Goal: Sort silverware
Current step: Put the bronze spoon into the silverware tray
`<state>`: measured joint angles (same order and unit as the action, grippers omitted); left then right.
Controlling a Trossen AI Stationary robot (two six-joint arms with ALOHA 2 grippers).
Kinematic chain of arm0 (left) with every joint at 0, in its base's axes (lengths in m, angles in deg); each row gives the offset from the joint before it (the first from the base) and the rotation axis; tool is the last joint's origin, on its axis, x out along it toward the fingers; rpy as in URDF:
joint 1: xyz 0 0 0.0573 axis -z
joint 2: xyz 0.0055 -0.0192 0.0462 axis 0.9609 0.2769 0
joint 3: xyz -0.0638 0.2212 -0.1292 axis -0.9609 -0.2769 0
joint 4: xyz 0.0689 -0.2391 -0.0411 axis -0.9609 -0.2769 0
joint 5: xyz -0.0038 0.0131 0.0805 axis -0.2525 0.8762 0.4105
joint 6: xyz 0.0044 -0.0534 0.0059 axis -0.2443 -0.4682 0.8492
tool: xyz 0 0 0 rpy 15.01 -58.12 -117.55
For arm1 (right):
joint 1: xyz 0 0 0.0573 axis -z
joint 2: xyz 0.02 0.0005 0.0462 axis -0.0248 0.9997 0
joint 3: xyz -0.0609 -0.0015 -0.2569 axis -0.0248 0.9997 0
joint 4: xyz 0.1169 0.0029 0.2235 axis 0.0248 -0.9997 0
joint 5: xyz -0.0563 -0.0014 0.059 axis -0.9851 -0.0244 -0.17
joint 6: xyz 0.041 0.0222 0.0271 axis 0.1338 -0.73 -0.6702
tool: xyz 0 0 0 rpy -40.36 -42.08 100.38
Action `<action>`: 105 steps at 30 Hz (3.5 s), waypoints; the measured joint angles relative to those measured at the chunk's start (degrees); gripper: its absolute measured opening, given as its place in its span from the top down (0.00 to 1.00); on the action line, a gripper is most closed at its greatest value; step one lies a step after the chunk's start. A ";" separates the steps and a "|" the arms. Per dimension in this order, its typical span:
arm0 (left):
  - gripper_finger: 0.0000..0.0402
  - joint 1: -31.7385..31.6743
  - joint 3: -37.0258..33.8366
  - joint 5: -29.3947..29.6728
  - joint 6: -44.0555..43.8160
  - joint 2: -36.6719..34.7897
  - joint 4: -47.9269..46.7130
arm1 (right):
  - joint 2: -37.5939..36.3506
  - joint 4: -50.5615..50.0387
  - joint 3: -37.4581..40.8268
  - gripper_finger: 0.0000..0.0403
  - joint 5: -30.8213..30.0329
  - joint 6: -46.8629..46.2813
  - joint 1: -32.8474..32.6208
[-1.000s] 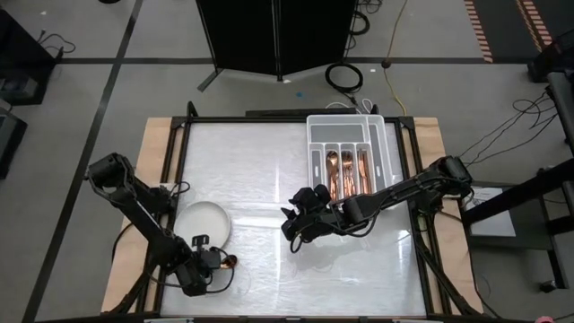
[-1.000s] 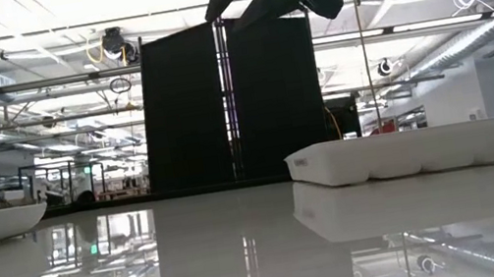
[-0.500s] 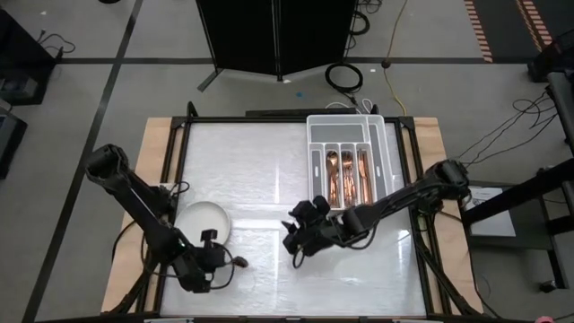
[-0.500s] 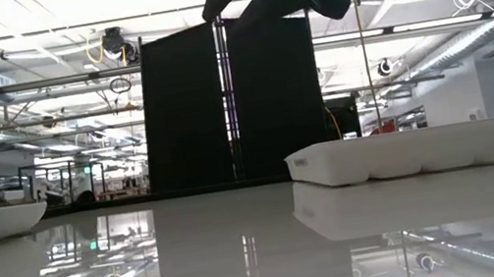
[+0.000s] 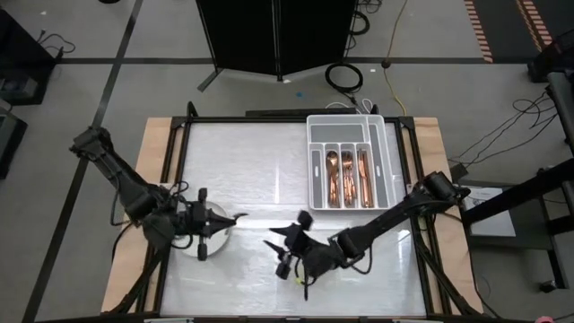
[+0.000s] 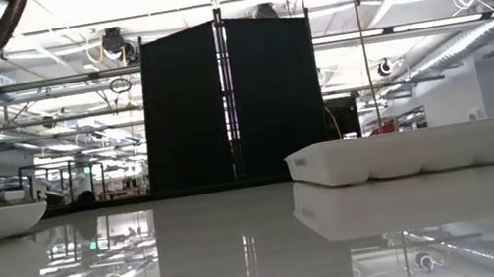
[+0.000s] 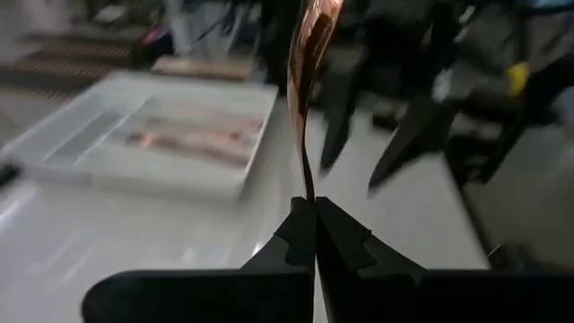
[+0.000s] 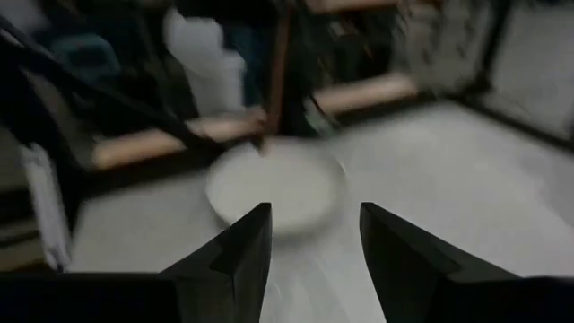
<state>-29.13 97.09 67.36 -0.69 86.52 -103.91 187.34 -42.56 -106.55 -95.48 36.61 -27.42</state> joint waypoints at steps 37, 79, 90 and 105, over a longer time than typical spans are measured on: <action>1.00 -16.28 -12.91 -37.37 22.20 -2.39 36.51 | 0.80 34.08 -0.04 0.58 28.86 23.97 10.94; 0.47 -19.61 -23.46 -35.16 38.69 -31.00 23.34 | -23.39 -36.35 10.35 1.00 25.99 -30.04 29.69; 0.47 -19.60 -25.92 -36.57 44.70 -31.60 33.82 | -23.37 -35.30 20.62 1.00 39.34 -36.93 43.09; 0.47 -19.61 -25.87 -36.78 46.19 -31.60 35.68 | -23.37 -36.91 24.54 1.00 39.71 -40.42 48.41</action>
<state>-48.73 71.22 30.58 45.50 54.92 -68.24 163.97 -79.47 -82.01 -55.77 -3.81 20.99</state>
